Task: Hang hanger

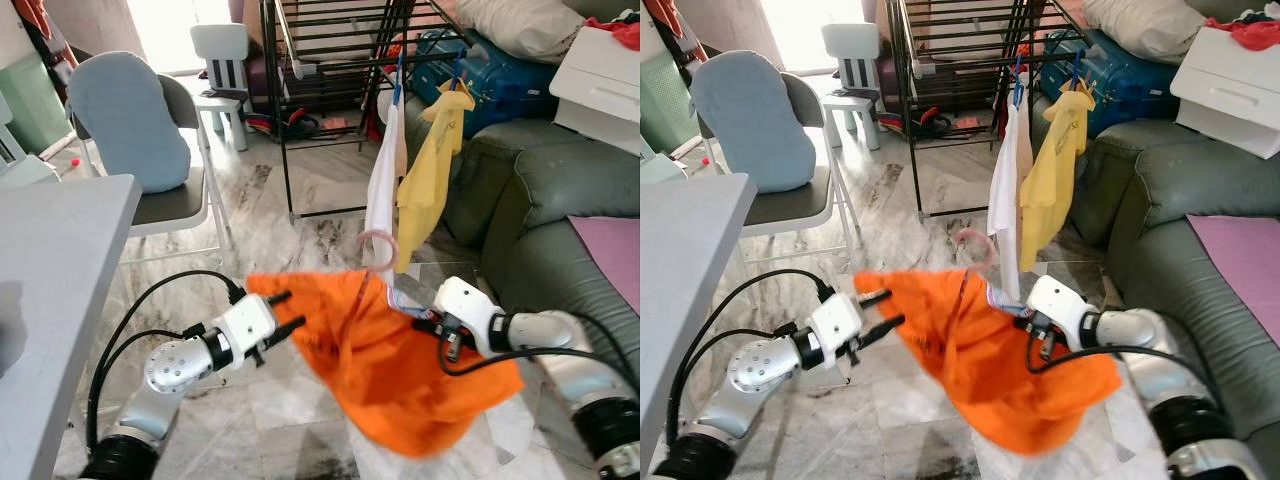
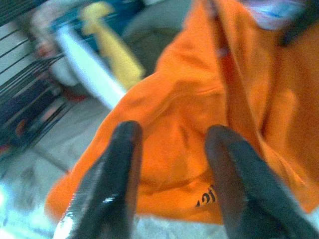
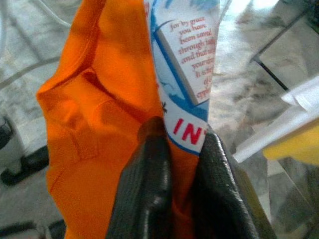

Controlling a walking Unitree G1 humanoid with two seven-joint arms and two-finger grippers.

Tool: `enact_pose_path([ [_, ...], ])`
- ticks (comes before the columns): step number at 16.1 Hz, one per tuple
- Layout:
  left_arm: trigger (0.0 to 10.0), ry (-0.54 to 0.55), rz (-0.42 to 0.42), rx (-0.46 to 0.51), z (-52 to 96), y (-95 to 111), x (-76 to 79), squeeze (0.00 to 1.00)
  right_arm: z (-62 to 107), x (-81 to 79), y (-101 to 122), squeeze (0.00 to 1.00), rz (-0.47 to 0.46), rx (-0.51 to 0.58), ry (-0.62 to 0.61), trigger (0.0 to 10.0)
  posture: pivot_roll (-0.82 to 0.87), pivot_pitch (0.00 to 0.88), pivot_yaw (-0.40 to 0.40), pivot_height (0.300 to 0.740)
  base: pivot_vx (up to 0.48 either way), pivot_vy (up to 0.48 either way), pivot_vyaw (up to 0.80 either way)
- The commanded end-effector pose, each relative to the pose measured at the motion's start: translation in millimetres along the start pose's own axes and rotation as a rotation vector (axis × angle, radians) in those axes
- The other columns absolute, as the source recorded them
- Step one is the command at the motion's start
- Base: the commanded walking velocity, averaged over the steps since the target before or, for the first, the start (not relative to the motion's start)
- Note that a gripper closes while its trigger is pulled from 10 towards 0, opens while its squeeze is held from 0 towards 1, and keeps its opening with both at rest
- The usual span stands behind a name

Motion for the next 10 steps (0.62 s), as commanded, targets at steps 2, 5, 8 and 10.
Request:
enact_pose_path([
  [2,10.0,0.256,0.13,-0.025,9.5,-17.3,-18.1,1.0,-0.2,11.3,-6.4,0.0,-0.109,-0.012,-0.174,0.0,-0.17,0.0,0.029,0.74,0.0,0.0,0.0],
  [5,10.0,0.475,0.264,-0.009,21.1,-26.8,-34.1,1.0,-2.1,16.5,-9.7,0.0,-0.221,-0.016,-0.326,0.0,-0.18,0.0,0.031,0.74,0.0,0.0,0.0],
  [8,10.0,0.741,0.347,-0.016,41.0,-37.8,-55.6,1.0,-6.3,13.6,-16.7,0.0,-0.351,-0.043,-0.486,0.0,-0.17,0.0,0.037,0.74,0.0,0.0,0.0],
  [10,10.0,0.777,0.382,-0.019,44.6,-41.2,-55.0,0.46,-8.9,8.4,-11.9,0.0,-0.453,-0.014,-0.549,10.0,-0.18,0.0,0.04,0.74,0.0,0.0,0.0],
])
Point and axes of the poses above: a point about 5 cm out from each wrist's last joint towards the gripper, its own z axis pointing back from the gripper into the wrist, its own y axis along the axis of the wrist's last joint, x = y × z, the point moved 5 cm from there along -z, pointing out of the wrist towards the gripper, and after that the axes turned 8 degrees about z, right-handed, at the moved point
